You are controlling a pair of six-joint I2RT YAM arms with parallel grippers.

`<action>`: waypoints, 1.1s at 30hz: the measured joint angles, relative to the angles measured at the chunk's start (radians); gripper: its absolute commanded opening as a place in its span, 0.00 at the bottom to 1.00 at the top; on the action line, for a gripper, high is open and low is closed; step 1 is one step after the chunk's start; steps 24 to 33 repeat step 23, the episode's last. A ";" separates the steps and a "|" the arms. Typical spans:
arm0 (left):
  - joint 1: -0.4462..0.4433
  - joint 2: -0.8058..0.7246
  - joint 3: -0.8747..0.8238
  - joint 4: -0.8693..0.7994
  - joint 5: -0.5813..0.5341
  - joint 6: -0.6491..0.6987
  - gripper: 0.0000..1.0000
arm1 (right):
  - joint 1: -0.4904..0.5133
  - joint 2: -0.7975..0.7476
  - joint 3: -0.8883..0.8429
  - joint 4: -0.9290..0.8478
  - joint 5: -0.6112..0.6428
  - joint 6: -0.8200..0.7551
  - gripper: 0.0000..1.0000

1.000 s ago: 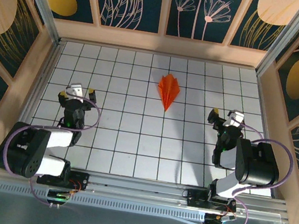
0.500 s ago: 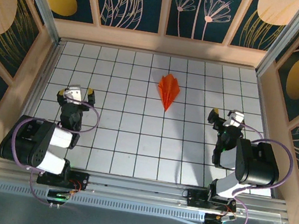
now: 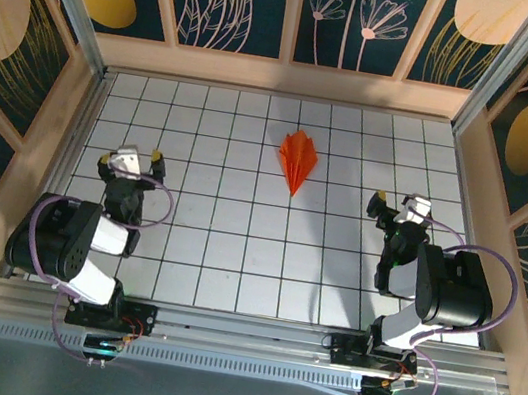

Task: Fold a paper plane with a square sheet of paper (fold left side to right side)
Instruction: Reset both arms

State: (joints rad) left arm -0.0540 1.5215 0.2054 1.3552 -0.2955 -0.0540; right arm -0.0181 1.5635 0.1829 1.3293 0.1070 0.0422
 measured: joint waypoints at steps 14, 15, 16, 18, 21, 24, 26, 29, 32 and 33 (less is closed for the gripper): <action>0.024 0.000 0.018 -0.060 0.027 -0.029 0.99 | 0.000 0.000 0.000 0.000 0.000 0.000 0.99; 0.024 0.000 0.018 -0.060 0.027 -0.029 0.99 | 0.000 0.000 0.000 0.000 0.000 0.000 0.99; 0.024 0.000 0.018 -0.060 0.027 -0.029 0.99 | 0.000 0.000 0.000 0.000 0.000 0.000 0.99; 0.024 0.000 0.018 -0.060 0.027 -0.029 0.99 | 0.000 0.000 0.000 0.000 0.000 0.000 0.99; 0.024 0.000 0.018 -0.060 0.027 -0.029 0.99 | 0.000 0.000 0.003 -0.002 -0.004 -0.004 0.99; 0.024 0.000 0.018 -0.060 0.027 -0.029 0.99 | 0.000 0.000 0.008 -0.002 -0.008 -0.004 0.99; 0.024 0.000 0.018 -0.060 0.027 -0.029 0.99 | 0.000 0.000 0.008 -0.002 -0.008 -0.004 0.99; 0.024 0.000 0.018 -0.060 0.027 -0.029 0.99 | 0.000 0.000 0.008 -0.002 -0.008 -0.004 0.99; 0.024 0.000 0.018 -0.060 0.027 -0.029 0.99 | 0.000 0.000 0.008 -0.002 -0.008 -0.004 0.99; 0.024 0.000 0.018 -0.060 0.027 -0.029 0.99 | 0.000 0.000 0.008 -0.002 -0.008 -0.004 0.99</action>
